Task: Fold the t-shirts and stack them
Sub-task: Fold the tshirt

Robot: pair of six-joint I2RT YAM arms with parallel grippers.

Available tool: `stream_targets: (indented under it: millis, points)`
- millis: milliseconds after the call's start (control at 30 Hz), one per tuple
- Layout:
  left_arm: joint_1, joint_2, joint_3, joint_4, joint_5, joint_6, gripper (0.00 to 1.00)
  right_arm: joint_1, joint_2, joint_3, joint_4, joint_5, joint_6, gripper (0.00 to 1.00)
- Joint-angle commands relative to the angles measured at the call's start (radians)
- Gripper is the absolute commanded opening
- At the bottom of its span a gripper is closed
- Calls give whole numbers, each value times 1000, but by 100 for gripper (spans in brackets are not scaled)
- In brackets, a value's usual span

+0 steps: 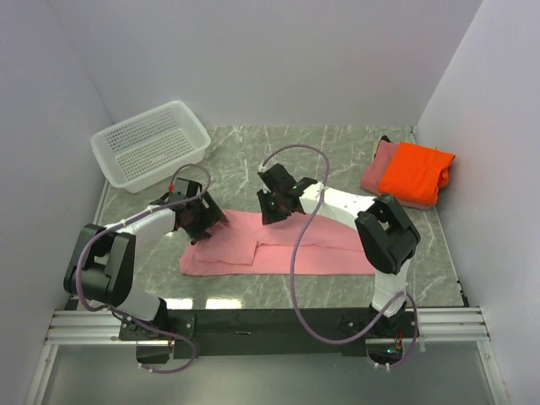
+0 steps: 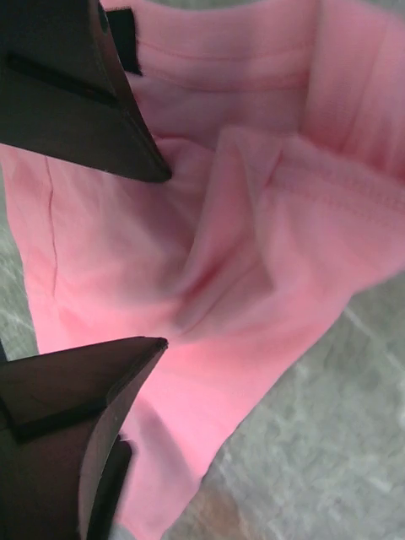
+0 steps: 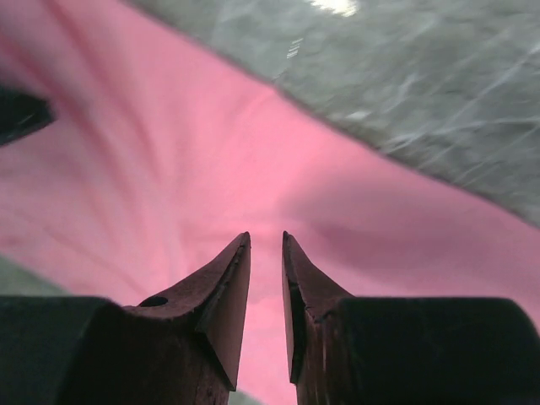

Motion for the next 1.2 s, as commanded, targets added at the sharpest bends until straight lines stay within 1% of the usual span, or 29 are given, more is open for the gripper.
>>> stream_targets:
  millis: [0,200,433,533,633,733,800,833,867,1133,1167]
  points:
    - [-31,-5,-34,39,14,-41,82,-33,47,45,31,22,8,29]
    - [-38,-17,-70,-22,-37,-26,83,-89,104,25,34,29,5,29]
    - [-38,-113,-103,-111,-118,9,84,-128,141,-2,23,43,21,29]
    - [-38,-104,-94,-116,-131,16,84,-138,153,-9,16,48,27,29]
    - [-38,-39,-47,-110,-135,32,84,-137,153,-15,3,49,27,29]
    - [-38,43,36,-114,-137,60,84,-137,138,-30,-17,49,33,29]
    - [-38,93,114,-127,-170,87,84,-138,118,-39,-32,49,39,29]
    - [-38,145,143,-133,-184,97,84,-138,111,-42,-37,48,41,29]
    - [-38,172,201,-140,-192,106,84,-137,97,-53,-44,46,50,28]
    - [-36,430,496,-229,-263,195,84,-126,34,-99,-73,11,99,28]
    - [-38,453,562,-246,-258,201,85,-120,28,-99,-75,-4,105,28]
